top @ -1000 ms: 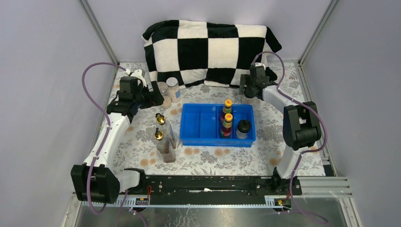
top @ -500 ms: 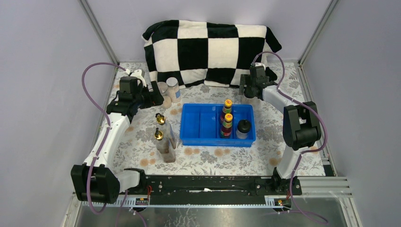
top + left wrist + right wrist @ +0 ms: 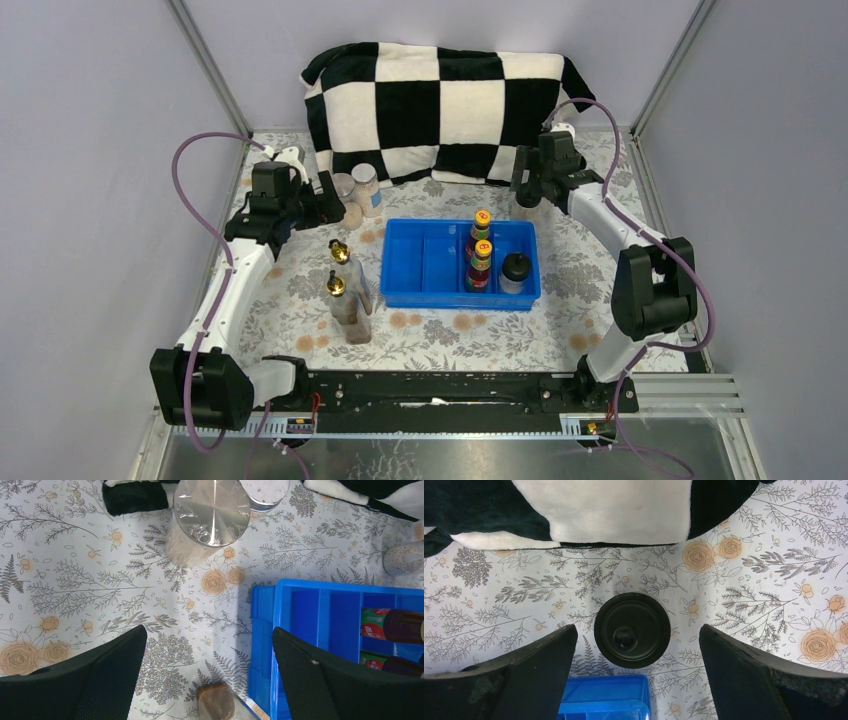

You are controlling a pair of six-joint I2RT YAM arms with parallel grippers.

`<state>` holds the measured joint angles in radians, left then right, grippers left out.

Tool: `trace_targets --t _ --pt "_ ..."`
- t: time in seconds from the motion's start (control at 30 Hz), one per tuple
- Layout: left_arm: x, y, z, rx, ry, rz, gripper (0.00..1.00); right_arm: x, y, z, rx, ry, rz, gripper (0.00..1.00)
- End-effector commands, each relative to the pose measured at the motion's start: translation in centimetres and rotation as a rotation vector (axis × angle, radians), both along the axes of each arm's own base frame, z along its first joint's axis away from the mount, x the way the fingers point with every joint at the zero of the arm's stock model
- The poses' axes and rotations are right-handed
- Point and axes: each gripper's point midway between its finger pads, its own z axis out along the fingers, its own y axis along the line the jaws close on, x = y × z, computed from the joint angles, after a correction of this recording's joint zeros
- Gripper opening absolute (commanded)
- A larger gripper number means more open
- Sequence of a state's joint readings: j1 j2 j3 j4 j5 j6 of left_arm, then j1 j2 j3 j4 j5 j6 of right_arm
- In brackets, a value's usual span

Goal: Organize the condiment bottles
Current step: Pick up the bottle from the center of the board.

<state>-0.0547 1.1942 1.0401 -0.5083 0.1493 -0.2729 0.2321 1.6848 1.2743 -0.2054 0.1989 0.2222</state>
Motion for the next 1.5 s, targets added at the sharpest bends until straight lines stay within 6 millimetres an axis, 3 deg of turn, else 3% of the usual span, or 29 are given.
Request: trace_targets --t 0.0,0.2,0.3,0.7,0.83,0.93,1.2,1.47 --pt "0.6 0.4 0.3 0.016 -0.037 0.004 0.99 0.2 0.2 1.6 0.012 -0.037 -0.008 1.00" --pt "0.6 0.5 0.3 0.018 -0.038 0.005 0.99 0.1 0.4 1.9 0.018 -0.036 -0.001 1.00" --pt "0.6 0.5 0.4 0.017 -0.040 0.008 0.99 -0.2 0.6 2.9 0.017 -0.051 0.002 1.00" --pt "0.4 0.7 1.2 0.016 -0.065 0.014 0.99 -2.2 0.0 12.9 0.039 -0.232 0.010 1.00" --pt "0.4 0.7 1.6 0.014 -0.077 0.016 0.99 -2.7 0.3 14.5 0.051 -0.265 0.037 1.00" --pt "0.4 0.7 1.5 0.015 -0.074 0.017 0.99 -2.2 1.1 13.6 0.070 -0.245 0.064 1.00" --pt "0.4 0.9 1.5 0.018 -0.076 0.024 0.99 0.4 1.6 4.6 -0.001 -0.023 0.081 0.99" --pt "0.4 1.1 1.4 0.019 -0.070 0.030 0.99 1.1 1.6 0.1 -0.008 0.006 0.065 0.94"
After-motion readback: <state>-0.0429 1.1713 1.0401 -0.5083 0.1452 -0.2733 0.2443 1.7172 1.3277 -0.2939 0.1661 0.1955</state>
